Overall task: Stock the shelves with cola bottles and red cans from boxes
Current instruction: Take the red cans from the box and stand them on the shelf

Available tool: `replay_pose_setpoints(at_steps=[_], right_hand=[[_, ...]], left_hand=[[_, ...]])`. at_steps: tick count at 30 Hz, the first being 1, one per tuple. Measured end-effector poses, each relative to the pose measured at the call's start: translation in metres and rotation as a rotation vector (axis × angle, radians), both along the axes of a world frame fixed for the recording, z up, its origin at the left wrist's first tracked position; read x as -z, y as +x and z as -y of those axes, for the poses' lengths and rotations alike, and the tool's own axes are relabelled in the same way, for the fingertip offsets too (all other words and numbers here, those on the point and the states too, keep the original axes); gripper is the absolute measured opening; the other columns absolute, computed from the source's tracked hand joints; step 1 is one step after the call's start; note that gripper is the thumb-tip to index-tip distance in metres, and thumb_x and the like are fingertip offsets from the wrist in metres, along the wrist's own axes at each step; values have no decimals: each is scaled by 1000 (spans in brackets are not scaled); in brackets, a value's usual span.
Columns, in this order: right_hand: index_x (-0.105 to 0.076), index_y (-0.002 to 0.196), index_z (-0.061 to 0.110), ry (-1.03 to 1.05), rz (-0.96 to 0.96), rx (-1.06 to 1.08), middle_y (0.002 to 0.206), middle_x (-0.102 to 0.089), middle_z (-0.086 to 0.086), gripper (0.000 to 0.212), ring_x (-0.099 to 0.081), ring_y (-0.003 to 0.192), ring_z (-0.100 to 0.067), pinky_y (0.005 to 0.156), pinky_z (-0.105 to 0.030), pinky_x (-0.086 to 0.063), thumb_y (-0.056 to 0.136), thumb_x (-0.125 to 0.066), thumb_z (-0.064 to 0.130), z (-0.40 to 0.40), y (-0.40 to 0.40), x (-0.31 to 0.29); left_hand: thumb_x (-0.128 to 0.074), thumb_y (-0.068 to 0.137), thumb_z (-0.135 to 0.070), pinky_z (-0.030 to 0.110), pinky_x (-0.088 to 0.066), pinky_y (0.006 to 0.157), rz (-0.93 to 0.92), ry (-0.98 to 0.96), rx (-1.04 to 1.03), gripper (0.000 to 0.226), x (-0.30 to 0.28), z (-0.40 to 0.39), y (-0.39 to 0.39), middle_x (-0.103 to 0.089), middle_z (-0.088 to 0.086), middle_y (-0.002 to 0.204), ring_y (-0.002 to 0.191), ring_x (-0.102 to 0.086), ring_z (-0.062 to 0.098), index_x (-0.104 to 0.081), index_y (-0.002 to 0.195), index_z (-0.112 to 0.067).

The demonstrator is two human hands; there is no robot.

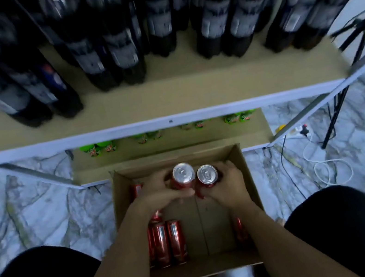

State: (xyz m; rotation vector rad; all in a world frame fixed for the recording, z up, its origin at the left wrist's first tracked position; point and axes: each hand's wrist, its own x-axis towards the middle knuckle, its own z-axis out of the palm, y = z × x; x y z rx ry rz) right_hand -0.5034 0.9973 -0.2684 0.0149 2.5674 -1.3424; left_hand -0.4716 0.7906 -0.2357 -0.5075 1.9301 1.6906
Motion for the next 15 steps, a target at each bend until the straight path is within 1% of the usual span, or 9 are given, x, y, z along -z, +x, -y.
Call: replay_pose_setpoints(at_steps=[2, 3, 4, 5, 7, 9, 10, 12, 15], right_hand=[[-76, 91, 27, -83, -55, 1, 86, -66, 17, 48, -65, 91, -11, 81, -33, -57, 47, -92, 19, 0, -12, -61], [-75, 91, 26, -115, -76, -6, 87, -68, 13, 45, -65, 91, -10, 81, -36, -57, 49, -91, 20, 1, -16, -96], [-75, 95, 25, -149, -100, -15, 91, -69, 7, 45, -67, 91, -8, 81, -36, -58, 53, -90, 22, 2, -22, -132], [-74, 103, 23, -200, -108, -17, 98, -69, 3, 49, -68, 92, -6, 82, -32, -58, 57, -91, 23, 2, -26, -171], [-68, 121, 17, -299, -142, -23, 110, -62, 2, 64, -68, 98, -4, 83, -21, -57, 61, -89, 24, 3, -33, -251], [-67, 119, 16, -324, -224, -55, 109, -58, 8, 61, -65, 100, -4, 83, -18, -54, 62, -84, 28, 2, -38, -329], [-68, 115, 16, -338, -262, -70, 108, -58, 8, 56, -64, 100, -5, 84, -19, -54, 63, -84, 29, 2, -40, -366], [-67, 112, 19, -388, -319, -79, 108, -57, -3, 49, -64, 101, -10, 85, -24, -54, 68, -87, 29, 3, -45, -439], [-61, 118, 26, -405, -473, -112, 114, -58, -6, 48, -62, 108, -14, 91, -24, -50, 77, -86, 28, 4, -51, -529]], left_hand=[[-93, 75, -22, 14, -55, 73, -122, -122, -48, 42, -62, -2, -10, -78, -18, 95, 85, -71, 3, -73, 112, -23], [-91, 75, -36, 7, -49, 74, -196, -234, -40, 42, -97, -3, -13, -75, -28, 95, 88, -69, -8, -72, 112, -30], [-86, 75, -54, 7, -47, 78, -265, -335, -31, 45, -131, -2, -17, -73, -31, 97, 93, -66, -13, -70, 114, -37], [-76, 74, -70, 12, -47, 84, -331, -403, -21, 54, -166, -1, -20, -72, -27, 103, 99, -64, -11, -65, 118, -42], [-56, 76, -87, 29, -48, 95, -450, -464, -17, 69, -229, -4, -24, -63, -18, 116, 110, -61, 3, -53, 128, -42], [-51, 78, -87, 33, -48, 99, -545, -445, -68, 77, -293, -11, -27, -61, -11, 121, 114, -59, 8, -48, 134, -34], [-54, 79, -85, 30, -48, 100, -591, -416, -113, 77, -326, -16, -28, -63, -12, 121, 114, -60, 7, -47, 134, -32], [-57, 81, -80, 20, -47, 95, -700, -355, -208, 66, -389, -24, -29, -65, -19, 118, 111, -61, 0, -47, 131, -37], [-56, 87, -74, 19, -50, 90, -870, -274, -262, 58, -477, -29, -34, -65, -22, 118, 109, -65, 3, -48, 129, -35]])
